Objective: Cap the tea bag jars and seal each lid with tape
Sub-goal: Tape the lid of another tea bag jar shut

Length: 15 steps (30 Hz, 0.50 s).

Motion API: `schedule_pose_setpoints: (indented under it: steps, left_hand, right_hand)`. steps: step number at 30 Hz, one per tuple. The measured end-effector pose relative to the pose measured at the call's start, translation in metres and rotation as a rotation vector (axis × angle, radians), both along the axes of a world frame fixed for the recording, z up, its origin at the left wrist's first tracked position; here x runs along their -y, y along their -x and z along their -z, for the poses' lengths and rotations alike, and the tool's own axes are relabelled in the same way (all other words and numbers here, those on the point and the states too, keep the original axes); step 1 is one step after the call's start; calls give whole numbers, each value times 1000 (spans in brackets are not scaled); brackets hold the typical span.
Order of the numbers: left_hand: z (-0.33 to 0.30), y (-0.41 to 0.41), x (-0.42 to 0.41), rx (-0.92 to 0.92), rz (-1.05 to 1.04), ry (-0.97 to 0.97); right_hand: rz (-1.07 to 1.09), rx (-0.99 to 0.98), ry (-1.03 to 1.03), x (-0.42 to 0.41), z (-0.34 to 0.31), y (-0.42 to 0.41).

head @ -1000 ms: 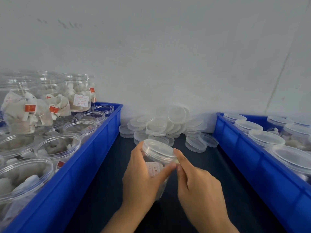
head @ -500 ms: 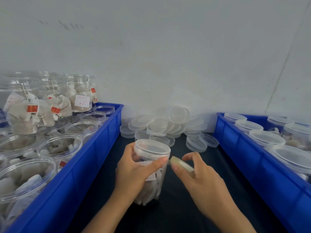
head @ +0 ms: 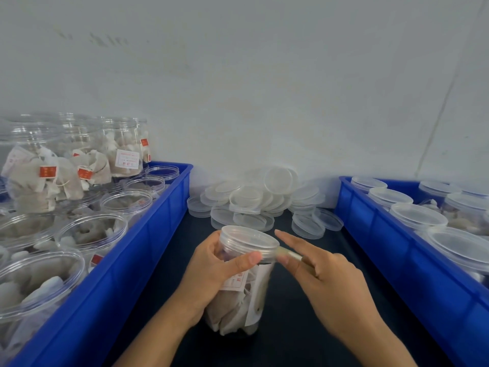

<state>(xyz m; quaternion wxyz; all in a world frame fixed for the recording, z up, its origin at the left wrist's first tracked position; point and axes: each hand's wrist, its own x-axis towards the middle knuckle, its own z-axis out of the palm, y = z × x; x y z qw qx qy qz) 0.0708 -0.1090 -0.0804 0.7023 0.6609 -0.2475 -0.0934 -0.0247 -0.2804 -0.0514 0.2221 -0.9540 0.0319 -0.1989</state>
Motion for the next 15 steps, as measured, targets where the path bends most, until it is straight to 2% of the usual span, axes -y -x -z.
schedule_pose_setpoints:
  steps: [6,10,15]
  left_hand:
    - [2,-3,0,-12,46,26]
    - [9,-4,2,-73,3,110]
    - [9,0,5,15,-15,98]
  right_hand:
    - [17,-4,25,0,1,-2]
    - [41,30,23,-5,8,-5]
    - [92,87,-5,-8,17,-8]
